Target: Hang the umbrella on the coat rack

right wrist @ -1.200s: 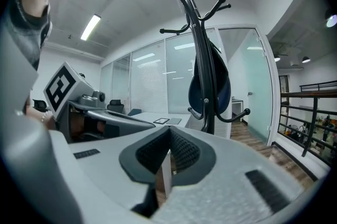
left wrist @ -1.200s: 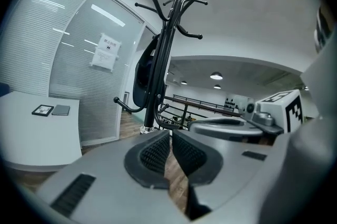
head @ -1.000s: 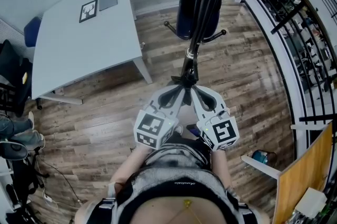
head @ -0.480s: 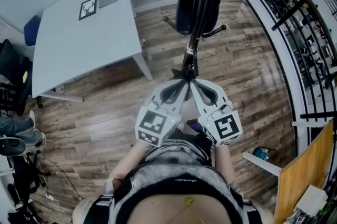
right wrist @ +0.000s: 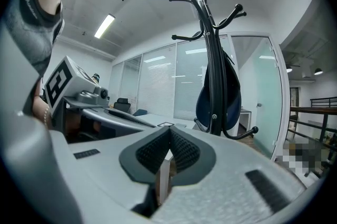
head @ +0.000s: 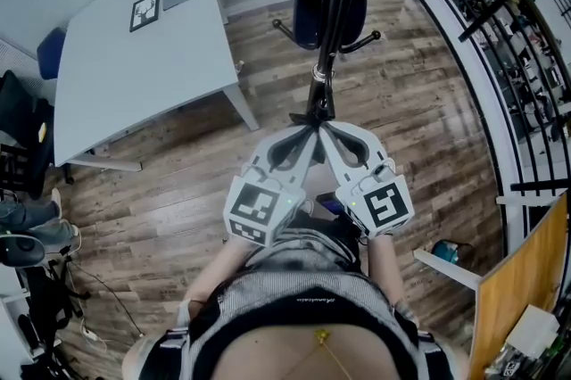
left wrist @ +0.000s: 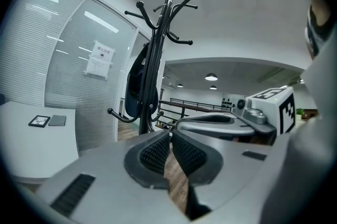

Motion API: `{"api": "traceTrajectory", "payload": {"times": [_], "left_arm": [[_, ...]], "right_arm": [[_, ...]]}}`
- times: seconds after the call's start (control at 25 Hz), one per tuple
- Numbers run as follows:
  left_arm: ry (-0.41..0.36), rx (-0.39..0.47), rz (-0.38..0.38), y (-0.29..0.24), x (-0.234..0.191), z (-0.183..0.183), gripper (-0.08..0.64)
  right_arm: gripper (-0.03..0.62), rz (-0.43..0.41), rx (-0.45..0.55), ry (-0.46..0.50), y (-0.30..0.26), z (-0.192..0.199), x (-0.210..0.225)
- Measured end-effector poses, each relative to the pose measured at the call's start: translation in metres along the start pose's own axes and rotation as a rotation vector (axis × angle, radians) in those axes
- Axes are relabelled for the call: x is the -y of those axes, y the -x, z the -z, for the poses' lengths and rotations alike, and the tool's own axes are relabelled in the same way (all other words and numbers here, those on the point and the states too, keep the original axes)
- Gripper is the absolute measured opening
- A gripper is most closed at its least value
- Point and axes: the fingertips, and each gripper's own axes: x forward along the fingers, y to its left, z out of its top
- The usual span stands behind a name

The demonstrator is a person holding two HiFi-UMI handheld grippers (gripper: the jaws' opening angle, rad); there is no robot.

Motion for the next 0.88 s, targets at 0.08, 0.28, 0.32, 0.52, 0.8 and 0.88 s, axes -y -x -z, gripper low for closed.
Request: {"api": "traceTrajectory", "payload": {"times": [0.08, 0.28, 0.32, 0.52, 0.8, 0.88], "left_arm": [[0.003, 0.001, 0.001, 0.0001, -0.0003, -0.0004, 0.018], [0.011, 0.011, 0.007, 0.0011, -0.0005, -0.0041, 0.018], [0.009, 0.013, 0.007, 0.0012, -0.0007, -0.0048, 0.018], [0.011, 0.019, 0.002, 0.0016, -0.0008, -0.0057, 0.018], [-0.006, 0.033, -0.006, 0.0033, -0.0013, -0.0091, 0.018], [-0.007, 0.039, -0.008, 0.0026, -0.002, -0.0098, 0.018]], "right_arm": [[0.0, -0.001, 0.004, 0.003, -0.0012, -0.0024, -0.0011], [0.0, 0.001, 0.005, 0.003, -0.003, -0.0052, -0.0023], [0.0, 0.001, 0.006, 0.002, -0.003, -0.0058, -0.0022], [0.0, 0.011, 0.018, -0.009, -0.001, -0.0091, 0.0005], [0.0, 0.026, 0.024, -0.025, 0.0003, -0.0103, 0.0028], [0.0, 0.031, 0.023, -0.025, 0.0007, -0.009, 0.0042]]}}
